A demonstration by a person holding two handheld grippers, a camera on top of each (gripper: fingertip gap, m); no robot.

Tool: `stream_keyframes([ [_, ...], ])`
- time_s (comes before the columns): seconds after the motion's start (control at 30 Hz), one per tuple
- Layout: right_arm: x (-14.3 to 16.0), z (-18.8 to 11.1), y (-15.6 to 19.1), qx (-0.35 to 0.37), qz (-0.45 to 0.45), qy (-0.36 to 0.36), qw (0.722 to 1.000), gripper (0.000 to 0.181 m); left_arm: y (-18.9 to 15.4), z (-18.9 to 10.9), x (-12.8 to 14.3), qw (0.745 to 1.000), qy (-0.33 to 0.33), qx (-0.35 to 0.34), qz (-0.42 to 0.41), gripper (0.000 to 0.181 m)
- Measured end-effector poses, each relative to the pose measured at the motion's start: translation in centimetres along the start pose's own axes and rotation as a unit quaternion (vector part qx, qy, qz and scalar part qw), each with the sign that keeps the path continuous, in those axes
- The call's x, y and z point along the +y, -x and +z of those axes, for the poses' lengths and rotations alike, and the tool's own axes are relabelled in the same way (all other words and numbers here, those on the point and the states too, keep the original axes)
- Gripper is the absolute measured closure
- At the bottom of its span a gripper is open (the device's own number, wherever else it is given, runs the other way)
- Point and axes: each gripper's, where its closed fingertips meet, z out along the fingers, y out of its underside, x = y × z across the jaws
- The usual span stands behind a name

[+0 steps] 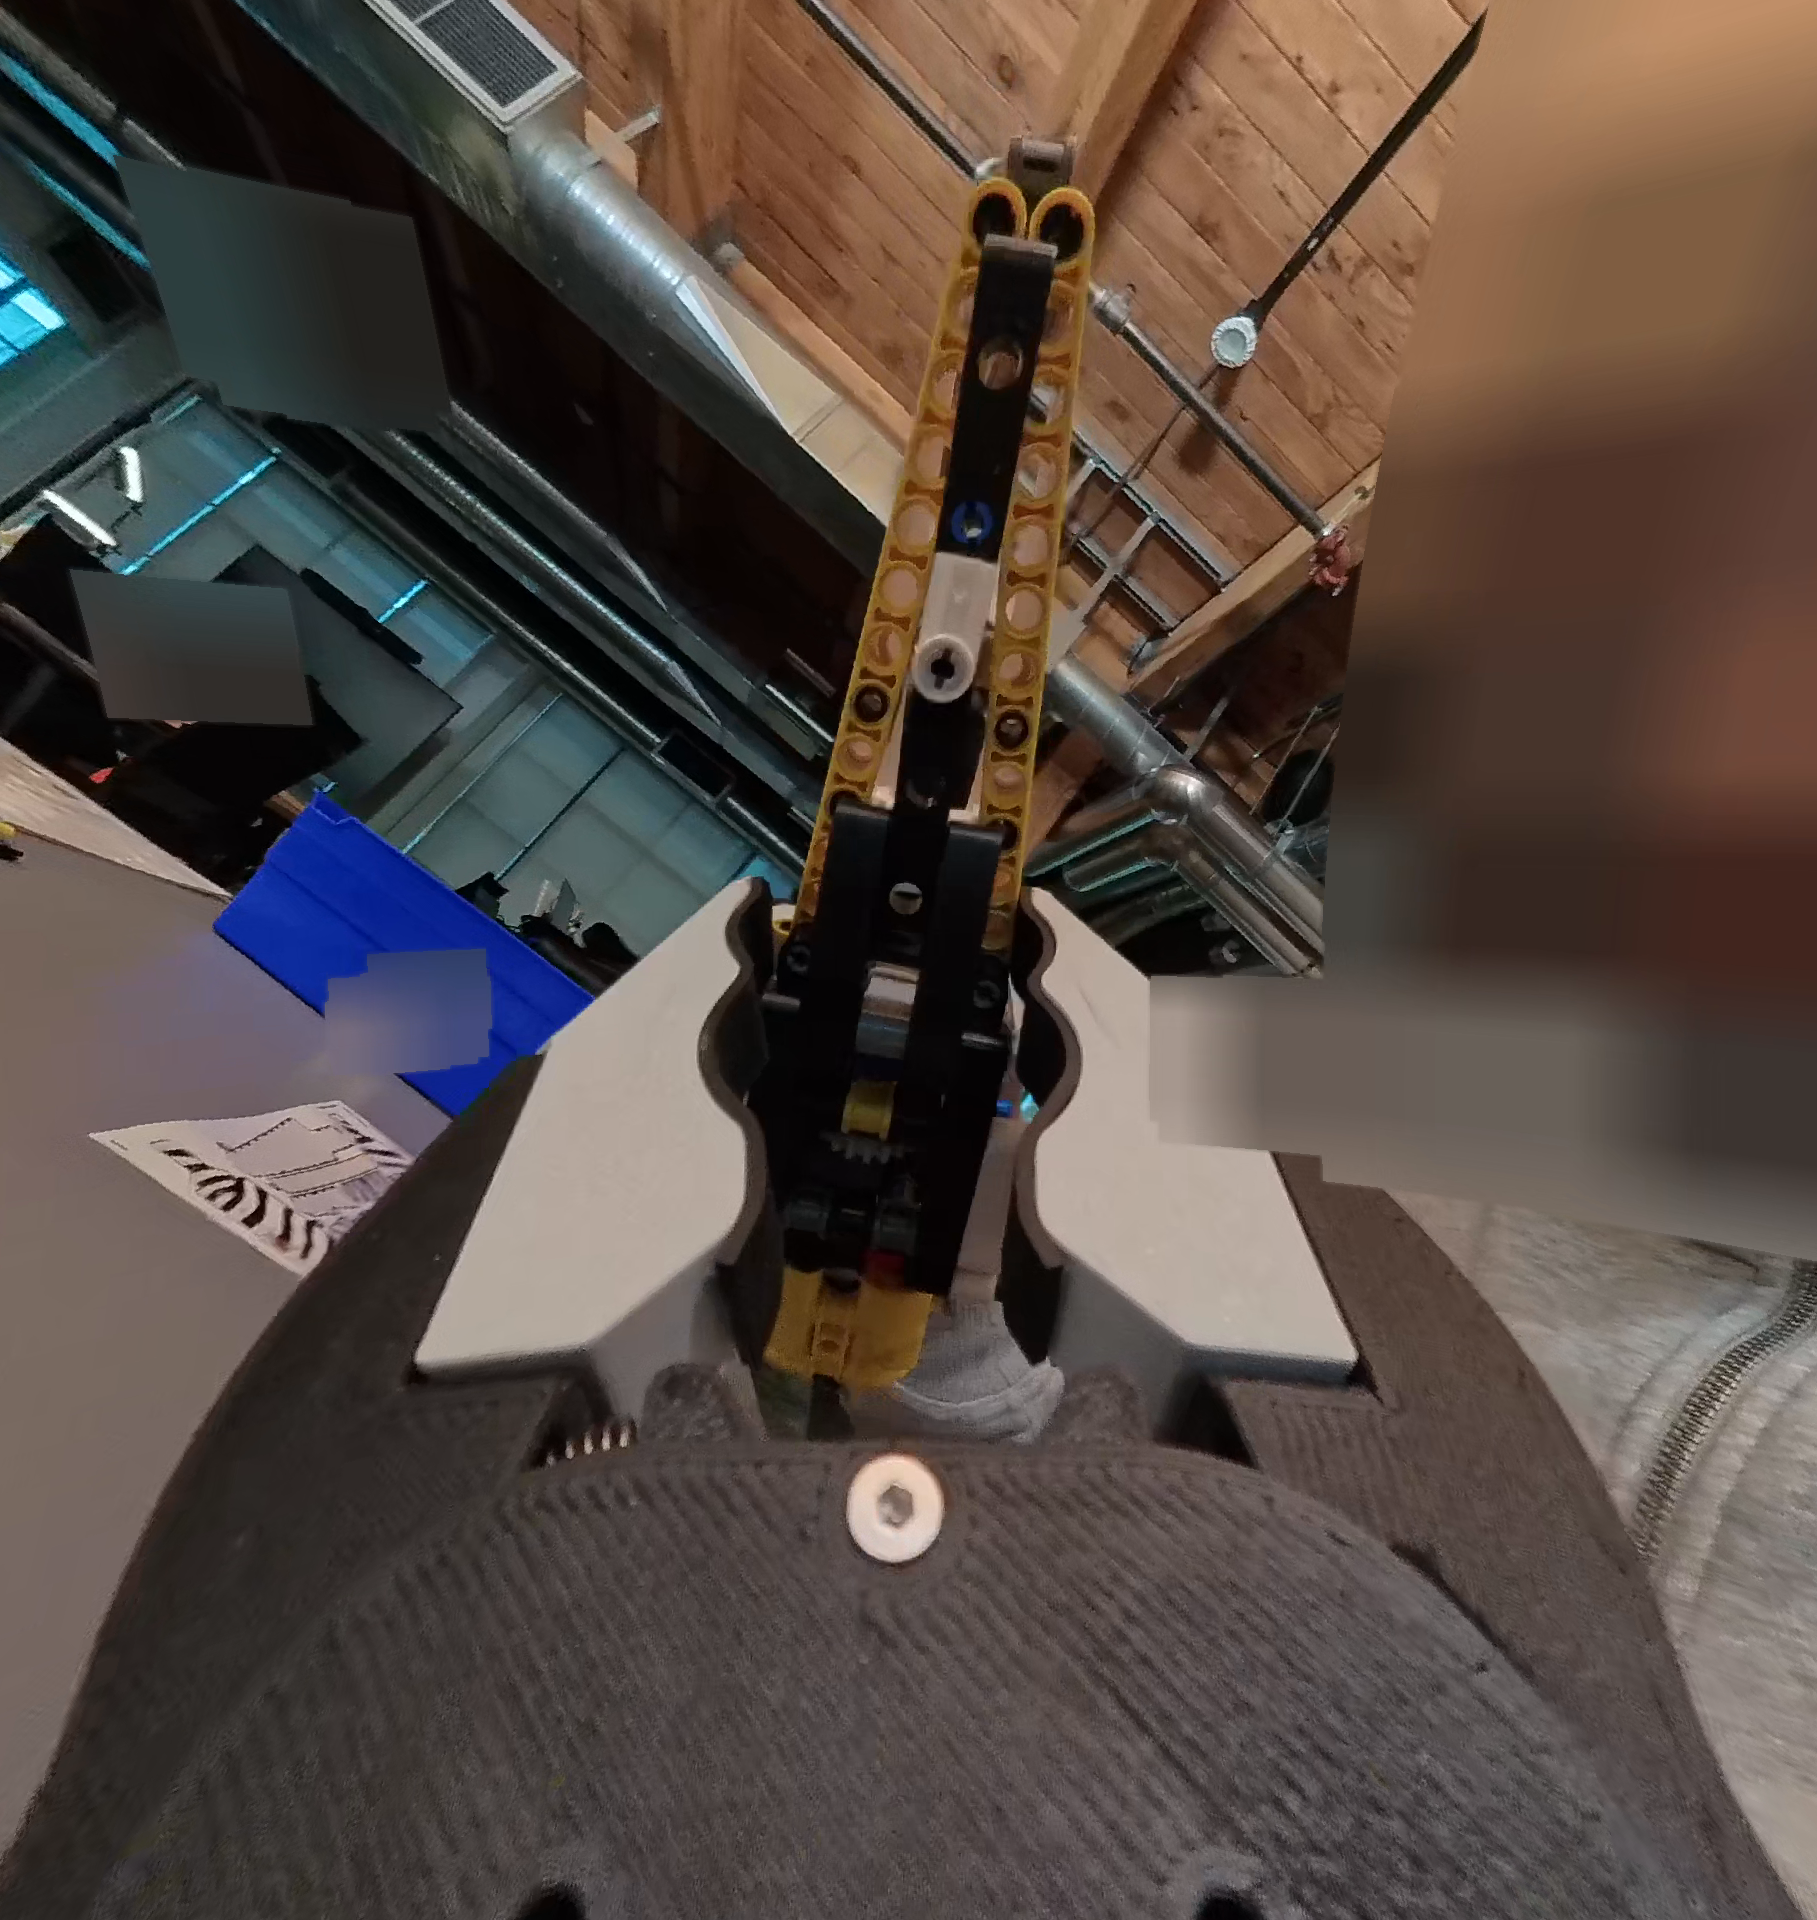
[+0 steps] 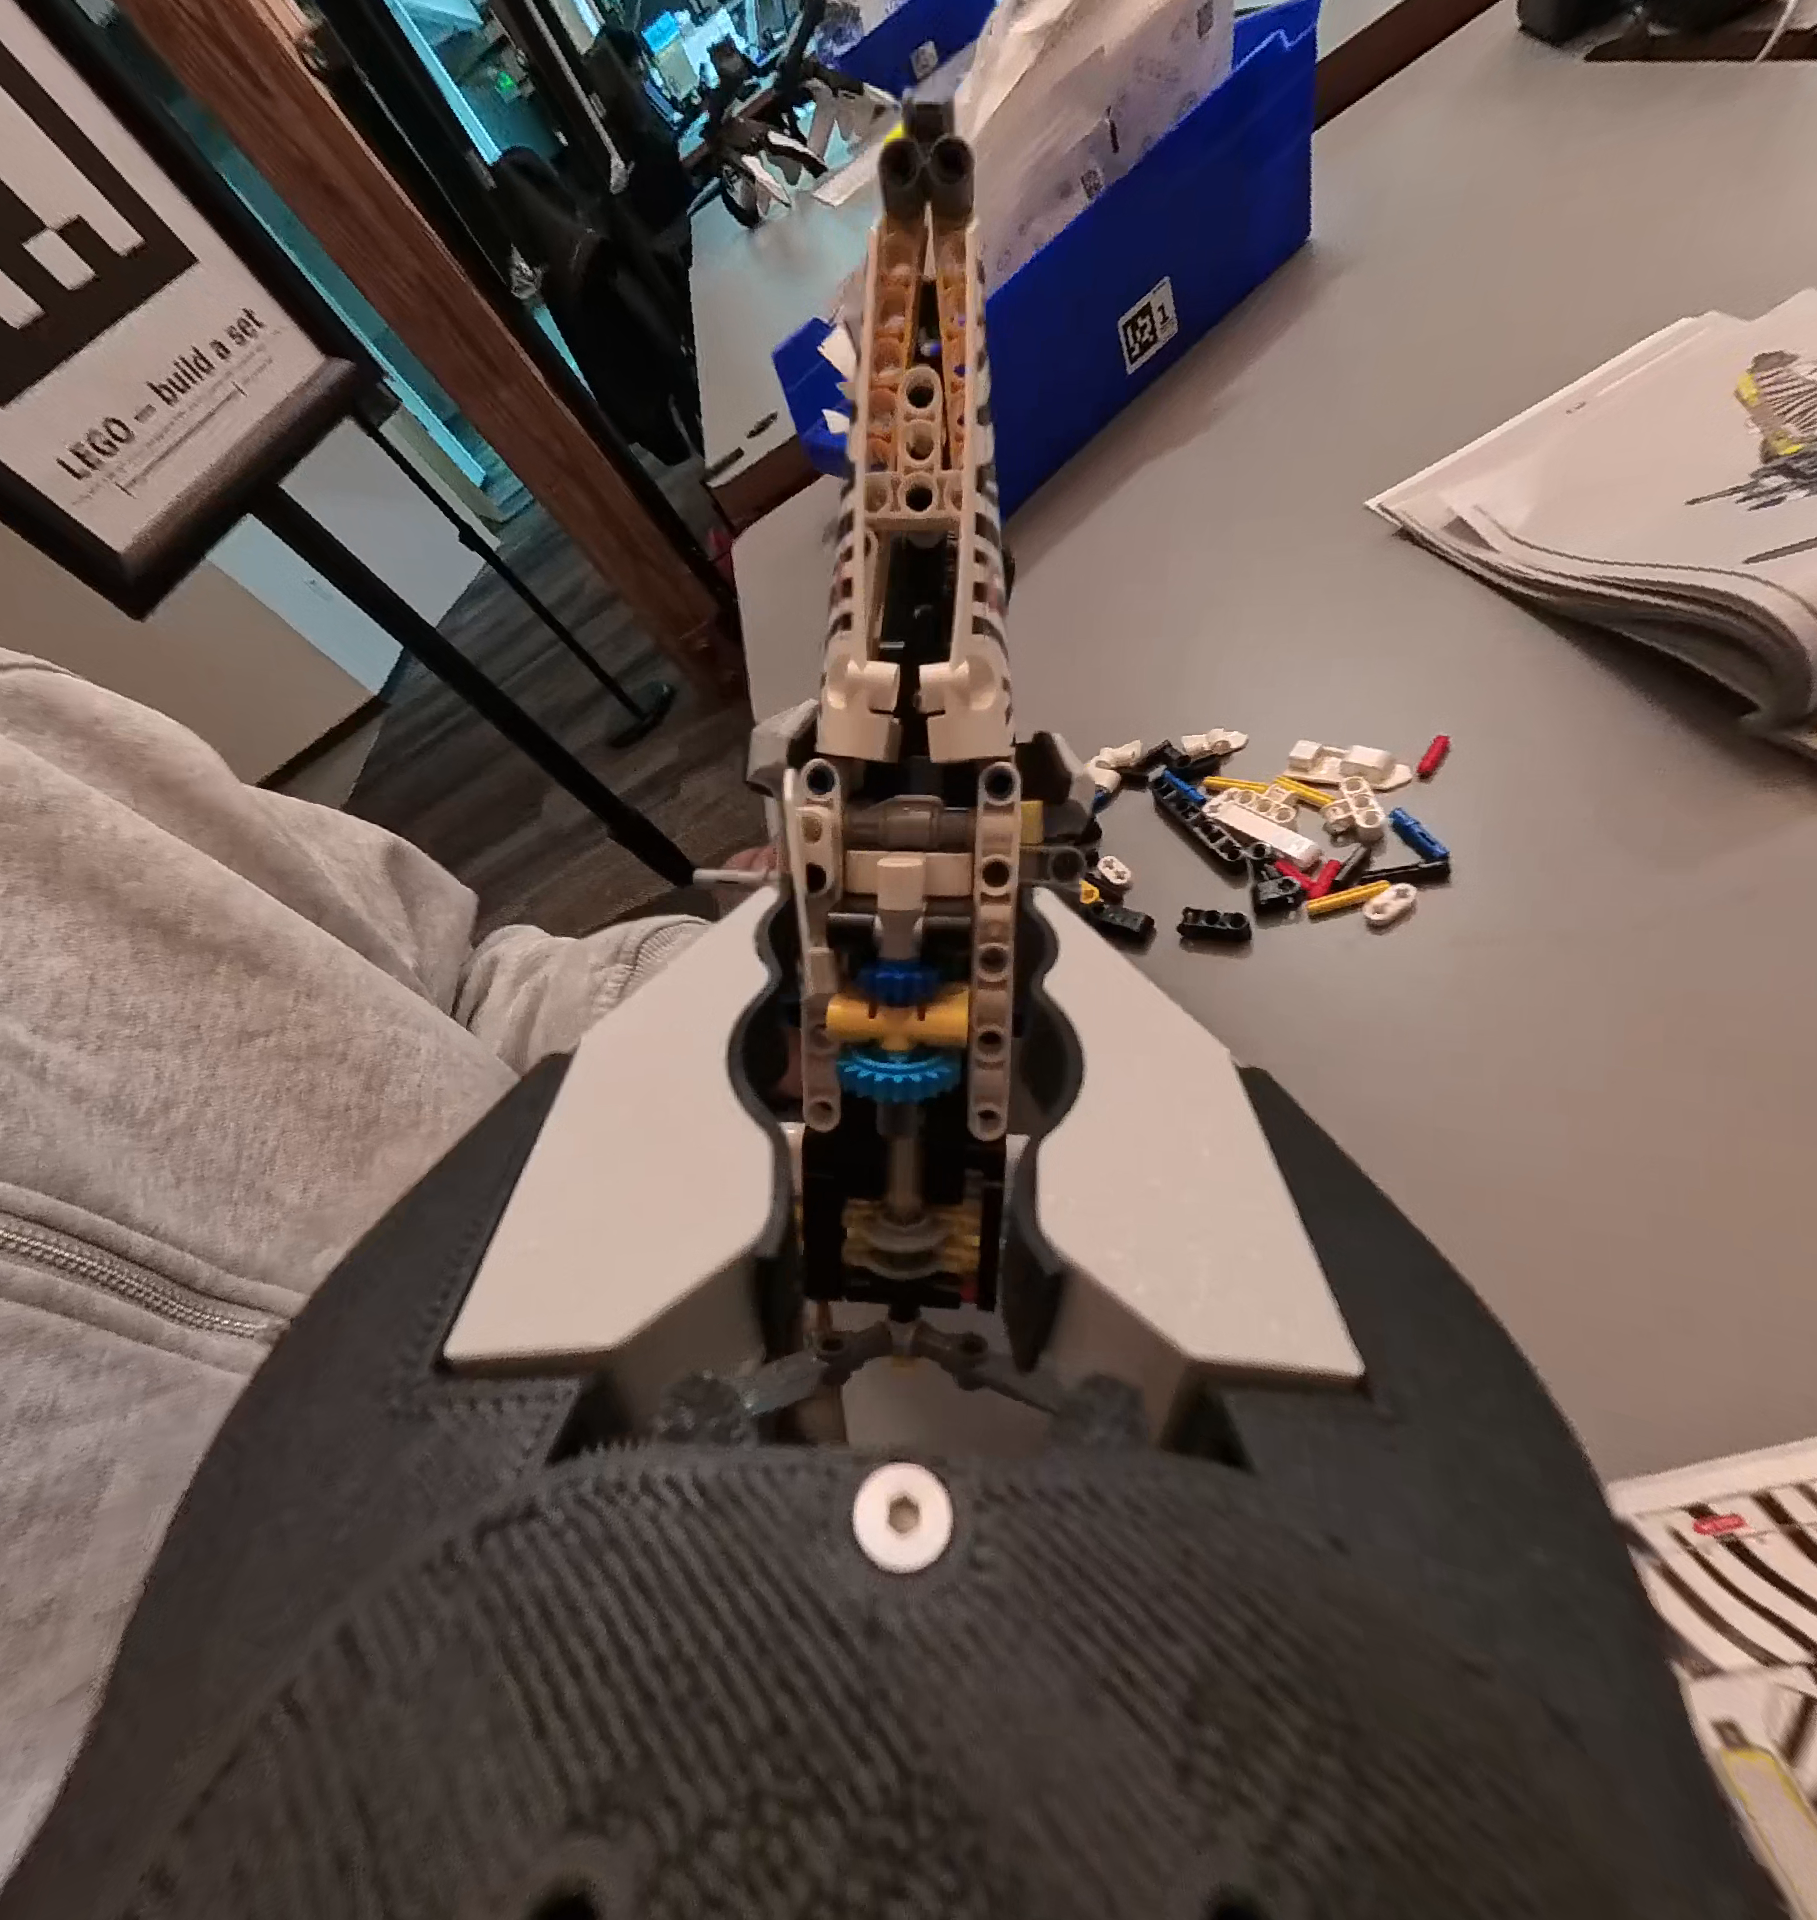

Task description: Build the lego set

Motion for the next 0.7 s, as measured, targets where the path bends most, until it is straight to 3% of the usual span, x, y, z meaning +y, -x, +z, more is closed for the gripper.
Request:
stream_keyframes([
  [0.03, 0.1, -0.1, -0.2, 0.013, -0.008, 0.007, 1.0, 0.143, 0.3, -0.1, 0.0, 1.0, 0.002, -0.011, 0.005, 0.139],
  [0.33, 1.5, -2.8, -4.1, 0.137, -0.078, 0.139, 0.978, 0.142, 3.4, -1.4, -1.5, 0.993, -0.046, -0.111, 0.002, 0.101],
  [0.47, 2.8, -4.7, -7.9, 0.191, -0.117, 0.243, 0.944, 0.142, 3.9, -2.9, -3.3, 0.986, -0.105, -0.13, -0.003, 0.109],
  [0.7, 6.1, -5.1, -11.6, 0.178, -0.157, 0.394, 0.888, 0.142, 2.9, -2.3, -2.9, 0.991, -0.091, -0.093, -0.008, 0.118],
])
